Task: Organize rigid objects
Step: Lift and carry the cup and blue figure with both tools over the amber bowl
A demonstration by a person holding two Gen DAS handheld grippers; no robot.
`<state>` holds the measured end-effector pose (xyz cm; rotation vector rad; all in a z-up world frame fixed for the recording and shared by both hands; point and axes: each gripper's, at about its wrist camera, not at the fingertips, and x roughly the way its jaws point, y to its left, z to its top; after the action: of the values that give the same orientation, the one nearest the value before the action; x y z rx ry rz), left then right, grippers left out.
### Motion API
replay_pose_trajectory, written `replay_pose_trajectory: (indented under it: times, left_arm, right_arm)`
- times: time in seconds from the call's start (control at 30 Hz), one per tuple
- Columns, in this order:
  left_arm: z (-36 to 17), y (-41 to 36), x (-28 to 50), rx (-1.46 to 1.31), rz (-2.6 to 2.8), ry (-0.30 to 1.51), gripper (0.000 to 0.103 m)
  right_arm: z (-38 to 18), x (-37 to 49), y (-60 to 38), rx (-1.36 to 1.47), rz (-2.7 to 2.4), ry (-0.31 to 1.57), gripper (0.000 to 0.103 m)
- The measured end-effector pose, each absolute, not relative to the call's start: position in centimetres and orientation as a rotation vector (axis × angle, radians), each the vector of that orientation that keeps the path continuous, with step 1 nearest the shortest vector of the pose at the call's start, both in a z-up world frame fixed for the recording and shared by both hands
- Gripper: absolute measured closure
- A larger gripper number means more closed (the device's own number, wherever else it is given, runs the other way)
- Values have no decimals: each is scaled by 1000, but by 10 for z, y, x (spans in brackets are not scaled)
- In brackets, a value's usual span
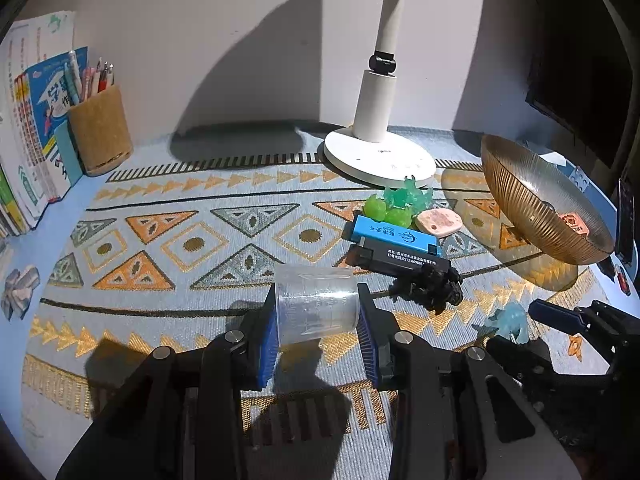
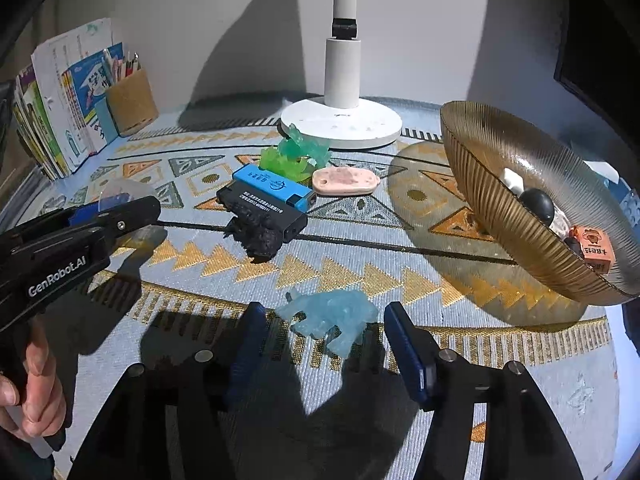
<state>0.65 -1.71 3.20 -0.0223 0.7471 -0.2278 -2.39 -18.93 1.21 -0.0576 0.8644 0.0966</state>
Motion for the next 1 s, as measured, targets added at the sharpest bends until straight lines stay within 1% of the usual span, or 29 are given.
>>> replay_pose_trajectory:
  times: [0.13,0.17,0.2,0.23,0.37,0.9,1.0]
  left_arm:
    - [32,-19,6,-9,-228,744,72]
    - [32,-19,6,-6,-228,743,72]
    - [32,-19,6,-5,-228,743,72]
    - [32,-19,6,-5,-228,743,72]
    - [32,-20,6,-4,-228,744,72]
    - [33,-26,3,32,-237,730,72]
    - [36,-29,-1,44,-253,714,72]
  right_arm:
    - [11,-19,-181,-85,82,869,43]
    - [9,-18,-179,-104,66,876,48]
    - [8,-18,-178,-120,42,875,56]
    - [9,-18,-178,-128,24,870,57]
    - [11,-17,-185,-83,45,869,58]
    - [12,-20,-186,-78,46,865,58]
    - [13,-21,-189,-62,53,864,60]
